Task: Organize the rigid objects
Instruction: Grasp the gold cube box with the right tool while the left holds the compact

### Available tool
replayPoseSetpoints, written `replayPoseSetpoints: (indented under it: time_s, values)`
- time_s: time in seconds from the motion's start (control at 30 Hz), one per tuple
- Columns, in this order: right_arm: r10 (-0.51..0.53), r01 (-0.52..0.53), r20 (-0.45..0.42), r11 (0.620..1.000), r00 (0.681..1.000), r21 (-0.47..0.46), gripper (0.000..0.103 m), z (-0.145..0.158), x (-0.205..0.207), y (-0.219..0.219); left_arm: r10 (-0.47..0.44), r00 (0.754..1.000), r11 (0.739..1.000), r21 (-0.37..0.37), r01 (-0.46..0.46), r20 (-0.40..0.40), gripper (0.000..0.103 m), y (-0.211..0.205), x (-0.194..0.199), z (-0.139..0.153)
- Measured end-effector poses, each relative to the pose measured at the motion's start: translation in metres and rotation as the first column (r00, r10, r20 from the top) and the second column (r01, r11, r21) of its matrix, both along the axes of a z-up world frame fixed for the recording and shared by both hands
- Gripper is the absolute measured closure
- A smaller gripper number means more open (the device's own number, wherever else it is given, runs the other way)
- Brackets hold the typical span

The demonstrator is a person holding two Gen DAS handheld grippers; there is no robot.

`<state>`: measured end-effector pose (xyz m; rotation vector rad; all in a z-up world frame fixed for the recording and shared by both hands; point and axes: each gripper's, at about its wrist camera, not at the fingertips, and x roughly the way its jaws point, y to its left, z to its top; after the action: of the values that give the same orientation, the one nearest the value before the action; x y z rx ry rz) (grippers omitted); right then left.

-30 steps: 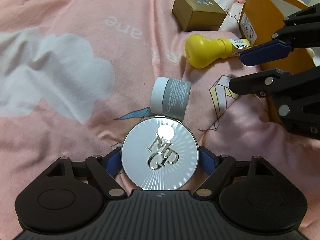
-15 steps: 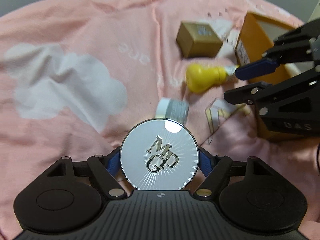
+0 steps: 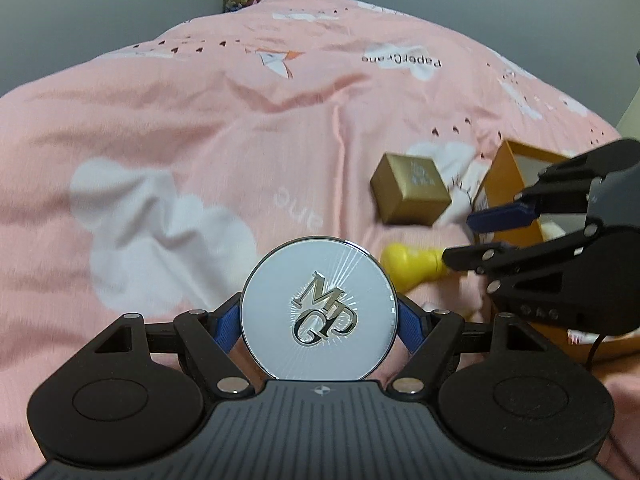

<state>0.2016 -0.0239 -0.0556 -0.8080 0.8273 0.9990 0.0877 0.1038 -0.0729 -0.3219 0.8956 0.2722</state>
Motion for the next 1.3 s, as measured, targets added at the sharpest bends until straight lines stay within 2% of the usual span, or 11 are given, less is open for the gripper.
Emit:
replayPoseSetpoints:
  time_s: [0.13,0.2,0.33,0.53,0.6,0.7,0.9,0.93,0.97,1.17,1.3]
  values:
    - [-0.01,0.01,-0.007,1.0,1.0,0.007,0.071,0.0,0.01,0.007,0.014,1.0,1.0,-0.006,-0.014,0.003,0.015,0.007,0.014,0.003]
    - [-0.019,0.019,-0.012,1.0,1.0,0.006,0.065,-0.001,0.018,0.01,0.022,1.0,1.0,-0.007,-0.022,0.004,0.015,0.011,0.02,0.003]
    - [-0.07,0.07,-0.036,0.997,0.997,0.012,0.053,-0.003,0.043,0.016,0.034,0.999,0.999,-0.015,-0.034,0.006,0.015,0.016,0.03,0.002]
    - [-0.124,0.124,-0.041,0.992,0.991,-0.01,0.024,-0.014,0.078,0.033,0.03,1.0,0.999,-0.025,-0.03,0.001,0.015,0.018,0.043,-0.002]
    - [-0.193,0.193,-0.11,0.981,0.975,-0.005,0.024,-0.016,0.091,0.037,0.032,0.999,0.999,-0.012,-0.032,-0.006,0.015,0.019,0.045,-0.005]
    - [-0.276,0.289,-0.241,0.957,0.93,0.018,0.023,-0.022,0.111,0.04,0.038,0.999,0.999,0.011,-0.038,-0.019,0.015,0.021,0.046,-0.009]
    - [-0.363,0.374,-0.32,0.927,0.875,-0.029,0.025,-0.042,0.123,0.051,0.034,0.999,0.999,0.003,-0.034,-0.028,0.015,0.023,0.046,-0.014]
    - [-0.377,0.386,-0.322,0.922,0.869,-0.038,0.033,-0.045,0.123,0.052,0.033,0.999,0.999,-0.001,-0.034,-0.029,0.015,0.023,0.046,-0.014]
    - [-0.386,0.391,-0.304,0.919,0.871,-0.046,0.038,-0.045,0.122,0.052,0.033,0.999,0.999,-0.005,-0.033,-0.03,0.015,0.023,0.046,-0.014]
    - [-0.371,0.382,-0.293,0.924,0.881,-0.021,0.039,-0.039,0.116,0.046,0.029,0.999,1.0,-0.011,-0.029,-0.021,0.015,0.022,0.043,-0.012]
    - [-0.341,0.361,-0.273,0.932,0.899,0.025,0.039,-0.02,0.101,0.037,0.033,0.999,0.999,-0.005,-0.034,-0.003,0.015,0.019,0.037,-0.006]
